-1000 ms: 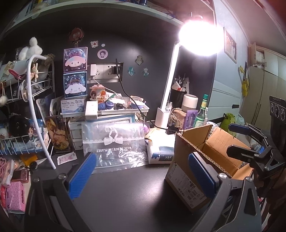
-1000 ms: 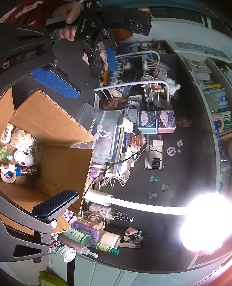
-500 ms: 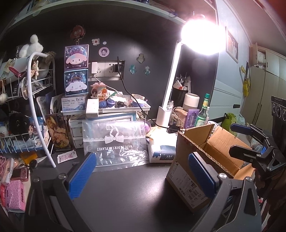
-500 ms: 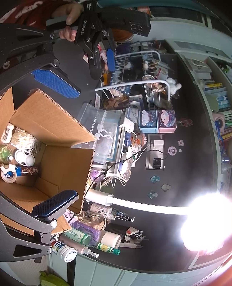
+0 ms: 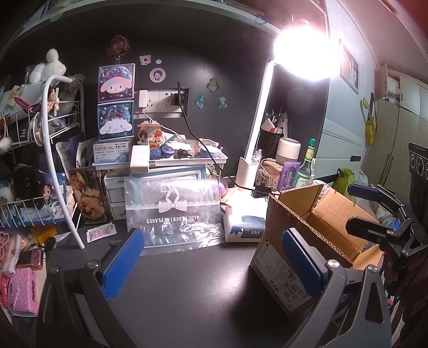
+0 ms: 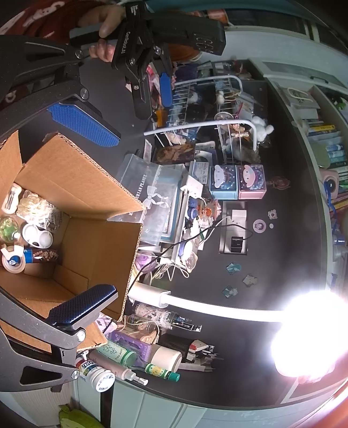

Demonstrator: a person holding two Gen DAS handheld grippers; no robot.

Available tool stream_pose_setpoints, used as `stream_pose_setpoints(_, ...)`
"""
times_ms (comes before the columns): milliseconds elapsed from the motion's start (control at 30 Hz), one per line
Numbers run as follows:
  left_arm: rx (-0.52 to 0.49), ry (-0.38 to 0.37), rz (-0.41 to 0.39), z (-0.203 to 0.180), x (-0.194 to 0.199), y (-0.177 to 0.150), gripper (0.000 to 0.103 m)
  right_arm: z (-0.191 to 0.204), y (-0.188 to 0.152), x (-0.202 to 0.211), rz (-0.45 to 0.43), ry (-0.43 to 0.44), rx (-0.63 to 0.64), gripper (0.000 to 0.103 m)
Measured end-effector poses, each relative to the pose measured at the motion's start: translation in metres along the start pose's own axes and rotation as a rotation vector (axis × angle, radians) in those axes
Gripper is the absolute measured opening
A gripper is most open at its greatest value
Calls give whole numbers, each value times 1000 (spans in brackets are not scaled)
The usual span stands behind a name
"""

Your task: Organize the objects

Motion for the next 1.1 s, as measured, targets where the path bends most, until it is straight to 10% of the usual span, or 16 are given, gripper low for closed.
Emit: stream_pose_setpoints(1100,-4,-2,-5,1,-1,-3,102,1,1,0,3,1,2,103)
Point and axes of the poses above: each gripper's, at about its wrist camera, not at the fingertips, and x roughly against the way its jaws point, z to its left, y to its top, the point moved 3 cm from there along -x, roughly the way its jaws point, and after that the axes turned 8 degrees about z, right-handed, at the moved point
